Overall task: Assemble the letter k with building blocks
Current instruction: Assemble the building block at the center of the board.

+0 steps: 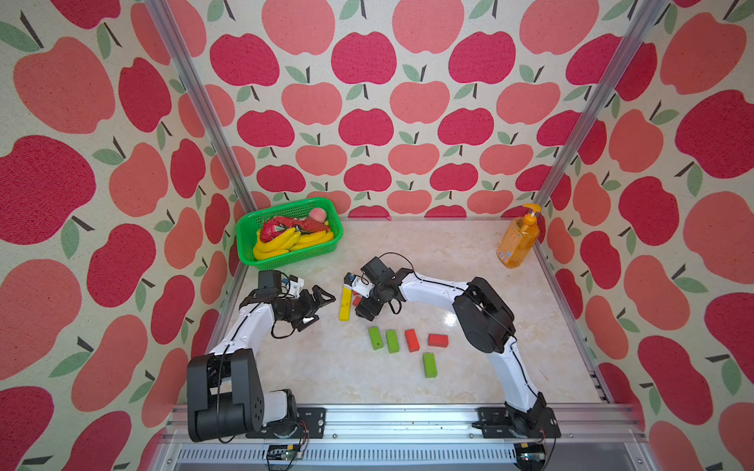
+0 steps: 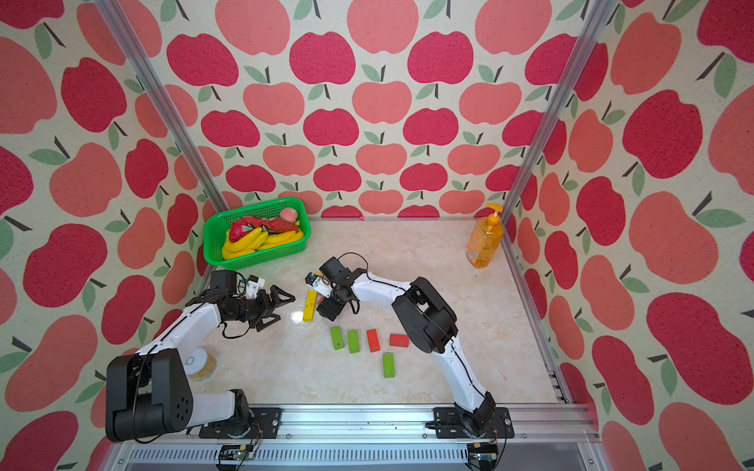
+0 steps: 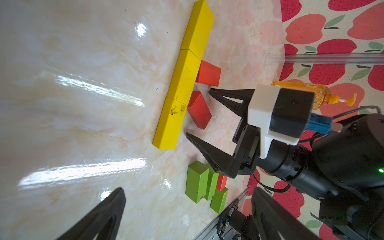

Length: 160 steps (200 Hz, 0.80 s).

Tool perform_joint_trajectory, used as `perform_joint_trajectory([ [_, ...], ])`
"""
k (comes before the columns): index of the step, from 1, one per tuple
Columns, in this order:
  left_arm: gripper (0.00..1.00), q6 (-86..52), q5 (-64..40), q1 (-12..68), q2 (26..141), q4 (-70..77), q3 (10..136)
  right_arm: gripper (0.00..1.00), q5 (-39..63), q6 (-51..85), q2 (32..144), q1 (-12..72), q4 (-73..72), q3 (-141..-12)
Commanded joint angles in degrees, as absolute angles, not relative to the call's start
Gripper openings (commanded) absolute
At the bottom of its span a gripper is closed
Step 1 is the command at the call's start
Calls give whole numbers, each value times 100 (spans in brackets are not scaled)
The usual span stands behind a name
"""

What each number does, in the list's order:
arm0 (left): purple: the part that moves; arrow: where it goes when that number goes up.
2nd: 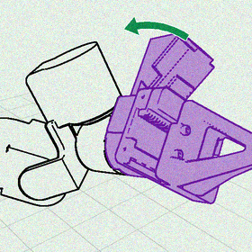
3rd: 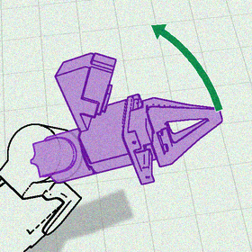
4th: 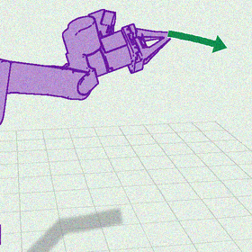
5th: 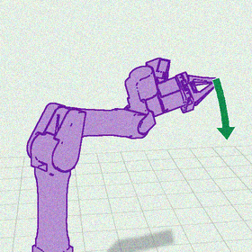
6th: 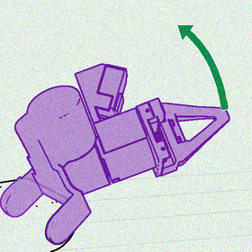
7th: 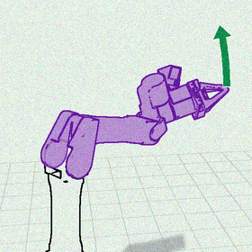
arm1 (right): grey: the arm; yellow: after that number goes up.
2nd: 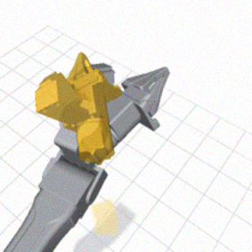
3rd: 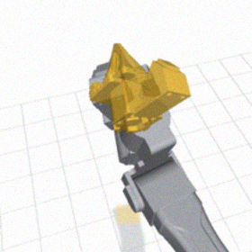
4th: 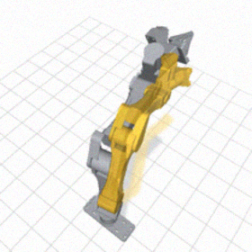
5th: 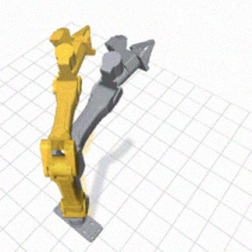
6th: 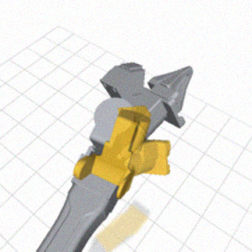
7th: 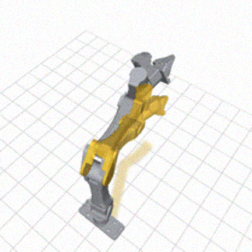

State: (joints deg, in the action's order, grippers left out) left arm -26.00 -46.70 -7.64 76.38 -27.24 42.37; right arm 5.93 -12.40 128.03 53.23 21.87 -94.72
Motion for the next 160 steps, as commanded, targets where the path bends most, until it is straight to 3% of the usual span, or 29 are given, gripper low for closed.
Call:
perform_joint_trajectory([
  [1, 98, -2474, -4597, -778, 7563, -2856, 4342, 84, 461, -1221, 12776, 5318, 2470, -9247],
  [63, 98, -2494, -4613, -764, 7629, -2812, 4363, 79, 374, -1198, 12590, 5273, 2383, -8910],
  [102, 98, -2521, -4614, -745, 7664, -2775, 4377, 64, 456, -1160, 12561, 5273, 2347, -8822],
  [160, 98, -2510, -4588, -729, 7673, -2784, 4395, 54, 541, -1160, 12691, 5282, 2434, -9058],
])
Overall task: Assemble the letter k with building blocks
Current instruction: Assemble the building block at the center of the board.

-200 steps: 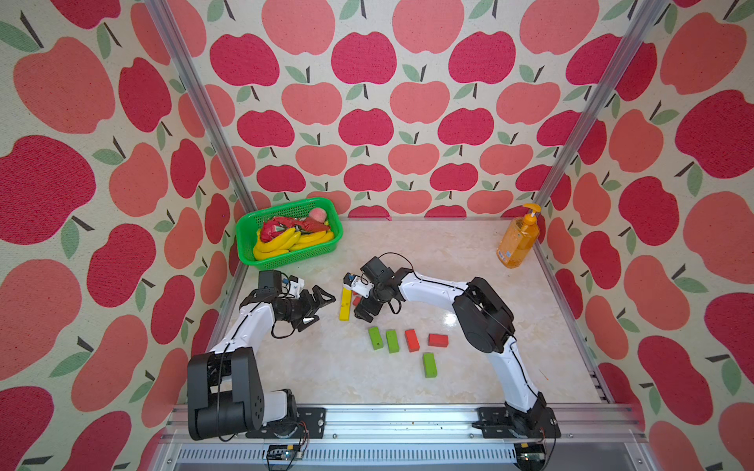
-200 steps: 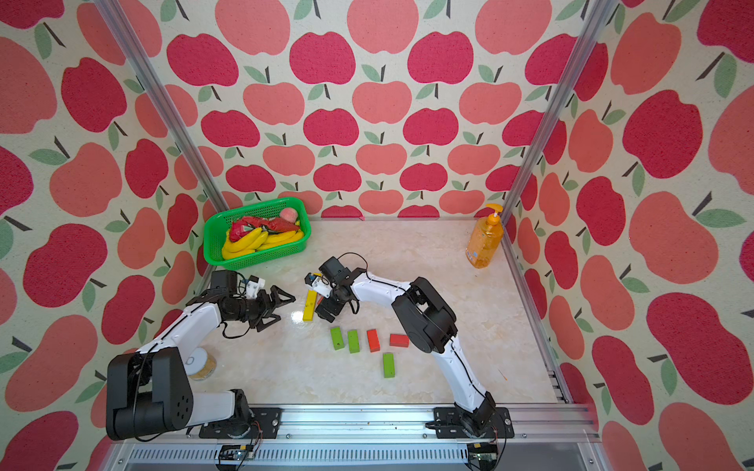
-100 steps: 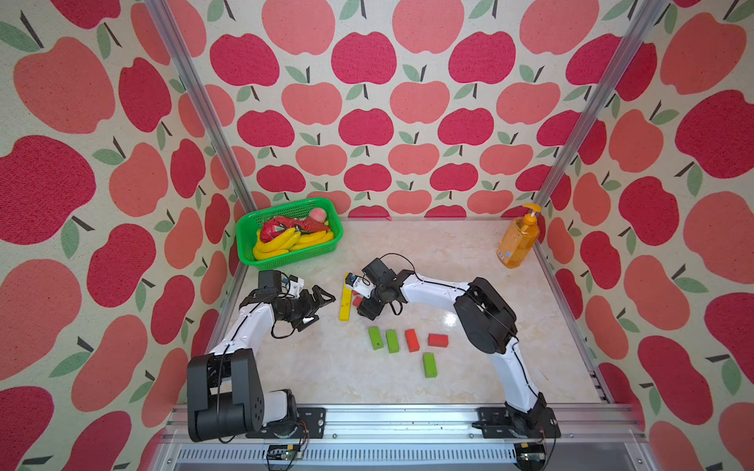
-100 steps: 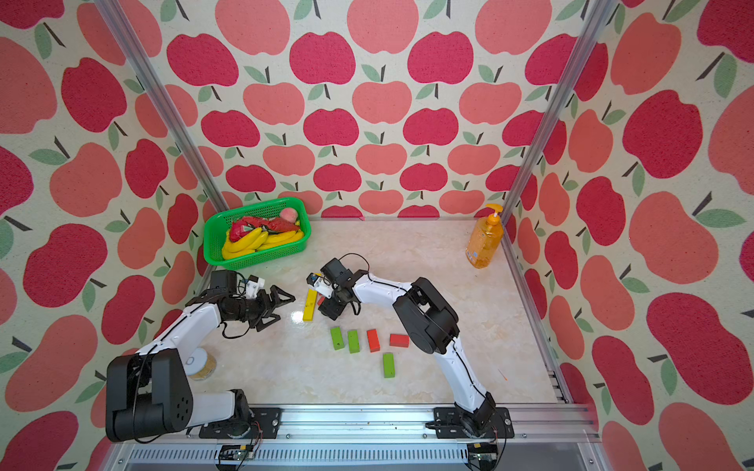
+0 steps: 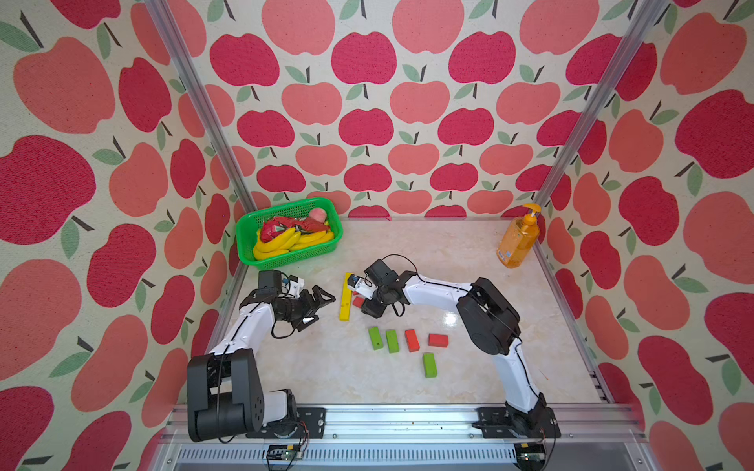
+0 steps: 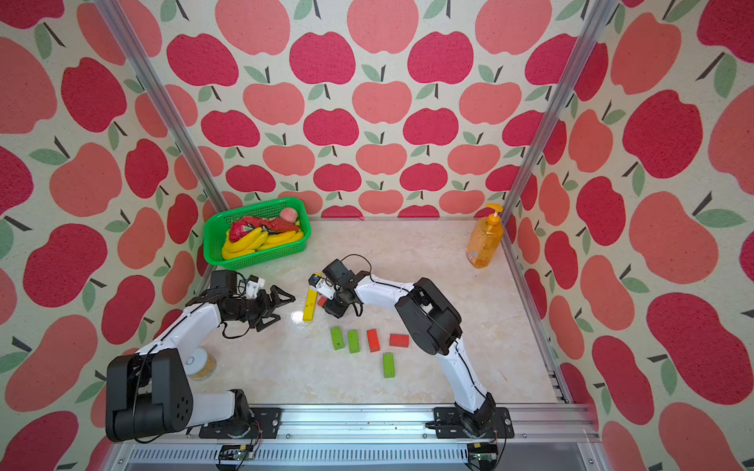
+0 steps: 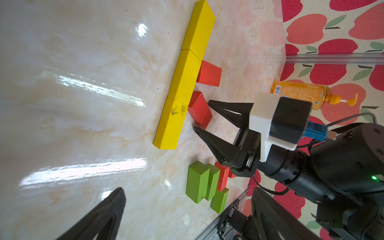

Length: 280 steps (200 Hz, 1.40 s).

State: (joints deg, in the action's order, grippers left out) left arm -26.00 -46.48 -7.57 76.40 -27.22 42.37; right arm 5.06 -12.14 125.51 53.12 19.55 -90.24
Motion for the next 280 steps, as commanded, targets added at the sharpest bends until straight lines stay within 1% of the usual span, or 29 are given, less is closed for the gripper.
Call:
perform_joint_trajectory([
  [1, 98, -2508, -4588, -729, 7673, -2781, 4395, 54, 543, -1160, 12691, 5282, 2434, -9060],
  [42, 98, -2497, -4581, -727, 7682, -2791, 4403, 49, 527, -1204, 12740, 5282, 2461, -9127],
  [49, 98, -2499, -4579, -728, 7682, -2795, 4403, 45, 549, -1204, 12748, 5282, 2460, -9132],
  [56, 98, -2491, -4579, -728, 7674, -2798, 4403, 43, 553, -1204, 12755, 5282, 2461, -9140],
  [116, 98, -2493, -4569, -729, 7695, -2799, 4403, 41, 556, -1212, 12797, 5273, 2452, -9205],
  [164, 98, -2491, -4570, -729, 7717, -2802, 4395, 36, 626, -1199, 12858, 5273, 2487, -9303],
  [280, 98, -2478, -4553, -724, 7743, -2798, 4381, 35, 749, -1186, 12914, 5291, 2496, -9356],
])
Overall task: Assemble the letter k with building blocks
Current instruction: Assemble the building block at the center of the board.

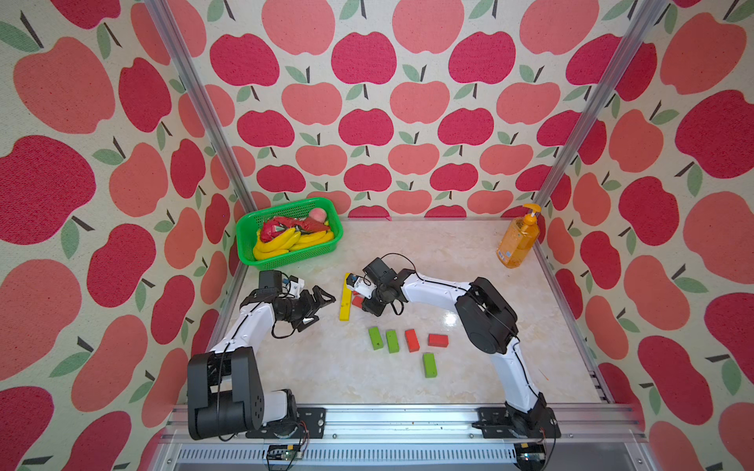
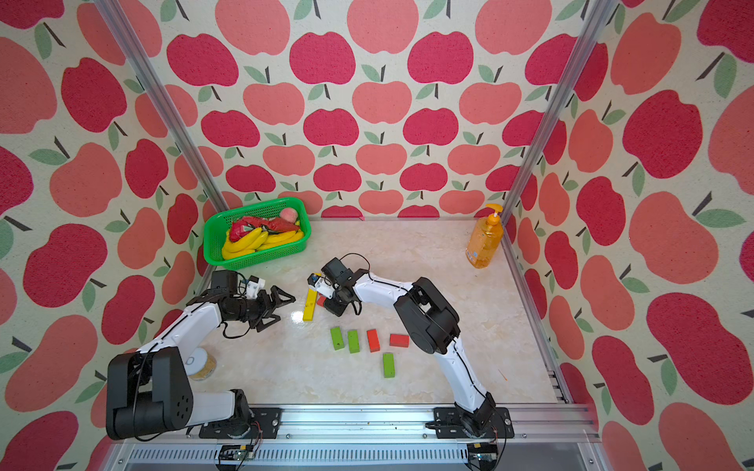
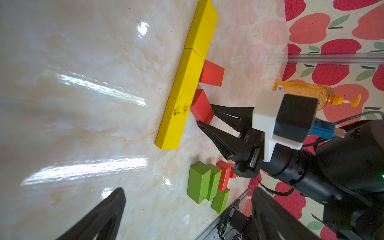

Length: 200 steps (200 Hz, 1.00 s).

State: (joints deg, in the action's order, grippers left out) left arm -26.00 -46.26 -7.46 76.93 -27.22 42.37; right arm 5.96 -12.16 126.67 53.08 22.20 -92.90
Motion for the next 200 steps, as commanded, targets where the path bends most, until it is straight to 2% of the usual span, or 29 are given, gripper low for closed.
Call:
perform_joint_trajectory([
  [1, 98, -2483, -4553, -727, 7743, -2797, 4384, 35, 748, -1187, 12912, 5291, 2496, -9358],
  [200, 98, -2470, -4526, -711, 7813, -2812, 4429, 38, 722, -1244, 12990, 5291, 2462, -9397],
])
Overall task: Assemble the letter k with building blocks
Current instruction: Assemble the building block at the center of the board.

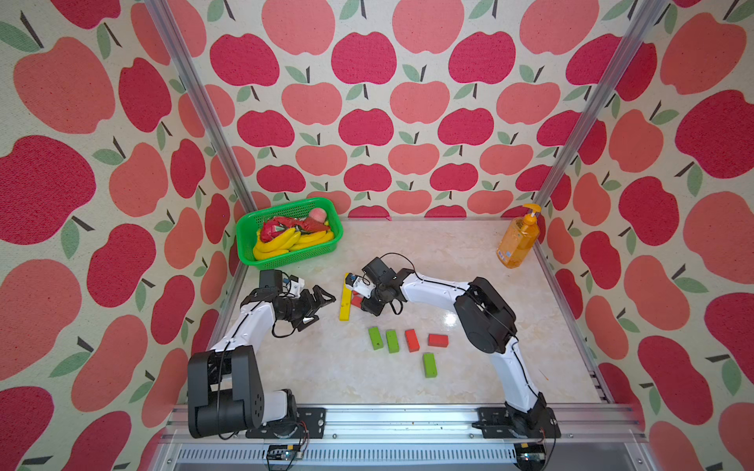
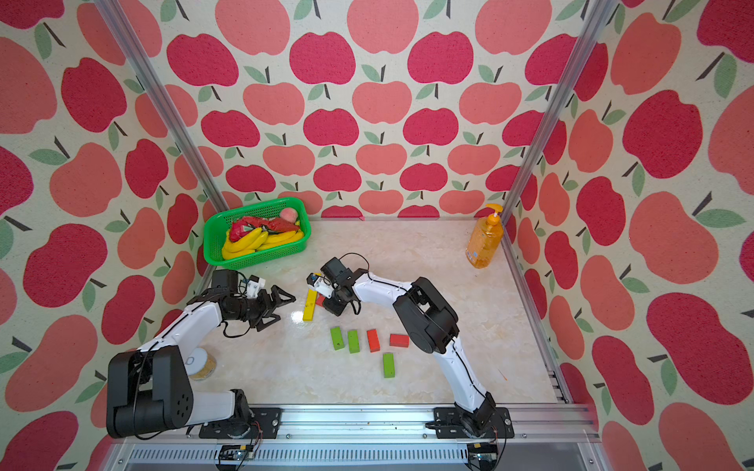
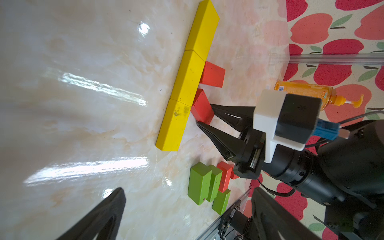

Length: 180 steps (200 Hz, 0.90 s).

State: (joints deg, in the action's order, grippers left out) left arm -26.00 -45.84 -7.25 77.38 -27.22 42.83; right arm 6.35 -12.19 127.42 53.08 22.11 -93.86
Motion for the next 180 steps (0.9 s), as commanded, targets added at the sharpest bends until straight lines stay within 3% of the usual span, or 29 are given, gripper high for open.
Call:
perform_joint_trajectory([
  [1, 98, -2474, -4526, -711, 7813, -2812, 4429, 38, 726, -1246, 12990, 5291, 2461, -9396],
  [59, 98, -2486, -4536, -689, 7835, -2783, 4447, 42, 692, -1257, 12981, 5291, 2471, -9389],
  [113, 98, -2494, -4526, -651, 7814, -2803, 4447, 63, 564, -1231, 12942, 5291, 2431, -9372],
  [180, 98, -2517, -4535, -586, 7857, -2728, 4447, 63, 424, -851, 12249, 5291, 2210, -8768],
])
